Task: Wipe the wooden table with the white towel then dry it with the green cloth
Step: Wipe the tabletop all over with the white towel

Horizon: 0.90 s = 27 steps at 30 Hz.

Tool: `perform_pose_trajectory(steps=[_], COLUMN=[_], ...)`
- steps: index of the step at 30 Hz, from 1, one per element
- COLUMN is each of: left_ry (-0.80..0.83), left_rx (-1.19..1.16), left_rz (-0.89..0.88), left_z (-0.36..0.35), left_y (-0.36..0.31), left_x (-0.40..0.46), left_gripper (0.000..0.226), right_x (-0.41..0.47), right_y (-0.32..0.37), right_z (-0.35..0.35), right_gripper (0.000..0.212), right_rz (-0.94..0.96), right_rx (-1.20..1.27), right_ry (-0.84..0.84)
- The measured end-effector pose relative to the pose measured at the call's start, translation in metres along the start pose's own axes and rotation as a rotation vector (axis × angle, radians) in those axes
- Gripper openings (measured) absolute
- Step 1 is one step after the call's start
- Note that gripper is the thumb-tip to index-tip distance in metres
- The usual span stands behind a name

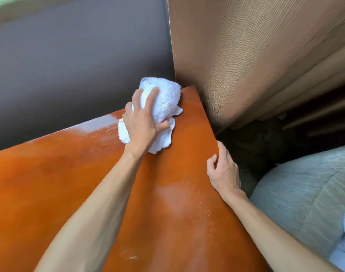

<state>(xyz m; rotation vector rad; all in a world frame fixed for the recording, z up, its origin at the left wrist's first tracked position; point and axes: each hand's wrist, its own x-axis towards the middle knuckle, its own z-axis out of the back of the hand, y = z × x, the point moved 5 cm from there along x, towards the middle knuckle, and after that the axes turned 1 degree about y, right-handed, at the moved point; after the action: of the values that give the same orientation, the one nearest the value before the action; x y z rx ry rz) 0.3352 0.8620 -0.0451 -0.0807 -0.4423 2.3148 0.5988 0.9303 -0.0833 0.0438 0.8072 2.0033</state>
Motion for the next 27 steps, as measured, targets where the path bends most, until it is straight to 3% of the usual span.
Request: perform_pose_trajectory(steps=[5,12,17,22,27], left_ry=[0.053,0.203,0.212,0.178,0.116], left_rx=[0.124,0.02,0.066,0.07,0.147], left_rz=[0.083,-0.271,-0.23,-0.182,-0.278], left_z=[-0.008,-0.011,0.004,0.008,-0.007], left_y=[-0.026,-0.056,-0.06,-0.059,-0.036], left_x=[0.004,-0.05,-0.143,-0.204,-0.168], left_gripper=[0.081,0.082,0.086,0.062,0.091], right_x=[-0.001,-0.002,0.0,0.001,-0.001], right_y=[0.005,0.007,0.009,0.009,0.007], right_z=[0.0,0.004,0.004,0.002,0.003], right_gripper=[0.048,0.05,0.05,0.057,0.059], right_rz=[0.006,0.017,0.003,-0.003,-0.008], right_rx=[-0.013,0.0,-0.023,-0.053,-0.039], right_ry=[-0.014,-0.057,-0.081,-0.08,-0.067])
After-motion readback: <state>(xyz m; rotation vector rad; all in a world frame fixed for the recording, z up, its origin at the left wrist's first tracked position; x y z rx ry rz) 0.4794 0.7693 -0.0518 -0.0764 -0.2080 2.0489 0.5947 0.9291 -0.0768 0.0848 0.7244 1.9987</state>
